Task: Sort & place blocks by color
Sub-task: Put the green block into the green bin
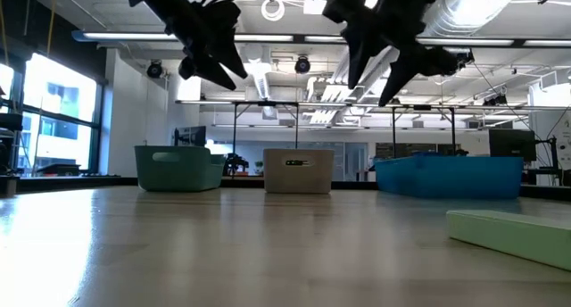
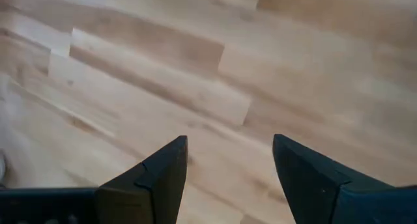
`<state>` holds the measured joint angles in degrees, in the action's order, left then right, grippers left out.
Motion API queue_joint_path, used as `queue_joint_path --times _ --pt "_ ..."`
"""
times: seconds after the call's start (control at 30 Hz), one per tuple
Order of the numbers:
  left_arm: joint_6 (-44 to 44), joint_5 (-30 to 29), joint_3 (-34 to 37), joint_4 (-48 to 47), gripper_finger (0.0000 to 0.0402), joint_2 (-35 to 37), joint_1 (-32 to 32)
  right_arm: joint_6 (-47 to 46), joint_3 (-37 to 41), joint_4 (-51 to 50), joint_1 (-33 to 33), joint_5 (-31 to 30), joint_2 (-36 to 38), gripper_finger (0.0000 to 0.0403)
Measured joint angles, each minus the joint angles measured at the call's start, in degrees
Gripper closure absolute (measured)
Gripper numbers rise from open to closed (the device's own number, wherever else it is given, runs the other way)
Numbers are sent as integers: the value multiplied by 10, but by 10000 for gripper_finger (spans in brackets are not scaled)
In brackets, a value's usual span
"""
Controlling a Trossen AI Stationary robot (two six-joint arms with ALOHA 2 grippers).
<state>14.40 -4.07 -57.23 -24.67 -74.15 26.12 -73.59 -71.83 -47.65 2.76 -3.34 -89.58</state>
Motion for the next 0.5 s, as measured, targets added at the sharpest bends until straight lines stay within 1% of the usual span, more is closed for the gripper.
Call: queue_joint_path --times 0.33,0.43,0.5 --pt "128 0 0 0 170 0 -52 -115 0 -12 116 -11 0 190" --pt "172 0 0 0 170 0 -71 -140 0 -8 149 -11 0 190" --pt "184 0 0 0 170 0 -85 -149 0 1 169 -20 0 190"
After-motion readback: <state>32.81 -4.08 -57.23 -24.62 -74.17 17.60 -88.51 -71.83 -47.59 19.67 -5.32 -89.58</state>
